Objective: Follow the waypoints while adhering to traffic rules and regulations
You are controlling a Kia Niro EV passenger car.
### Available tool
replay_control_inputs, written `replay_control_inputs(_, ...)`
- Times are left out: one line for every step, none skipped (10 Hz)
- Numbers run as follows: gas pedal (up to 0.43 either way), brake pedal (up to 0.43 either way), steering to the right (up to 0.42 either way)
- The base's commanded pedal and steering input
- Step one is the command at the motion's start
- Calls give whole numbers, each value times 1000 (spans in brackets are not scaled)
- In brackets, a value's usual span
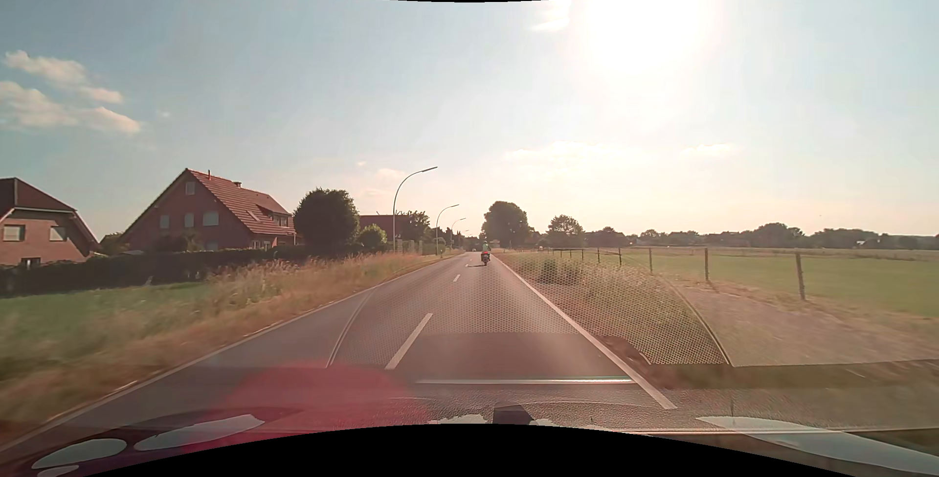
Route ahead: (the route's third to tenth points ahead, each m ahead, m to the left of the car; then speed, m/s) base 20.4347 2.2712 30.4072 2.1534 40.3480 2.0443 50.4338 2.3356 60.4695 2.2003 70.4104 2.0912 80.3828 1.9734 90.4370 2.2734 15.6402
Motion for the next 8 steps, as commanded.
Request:
replay_control_inputs(138, 0, 1)
replay_control_inputs(138, 0, 1)
replay_control_inputs(138, 0, 1)
replay_control_inputs(138, 0, 1)
replay_control_inputs(138, 0, 1)
replay_control_inputs(138, 0, 1)
replay_control_inputs(138, 0, 0)
replay_control_inputs(138, 0, 0)
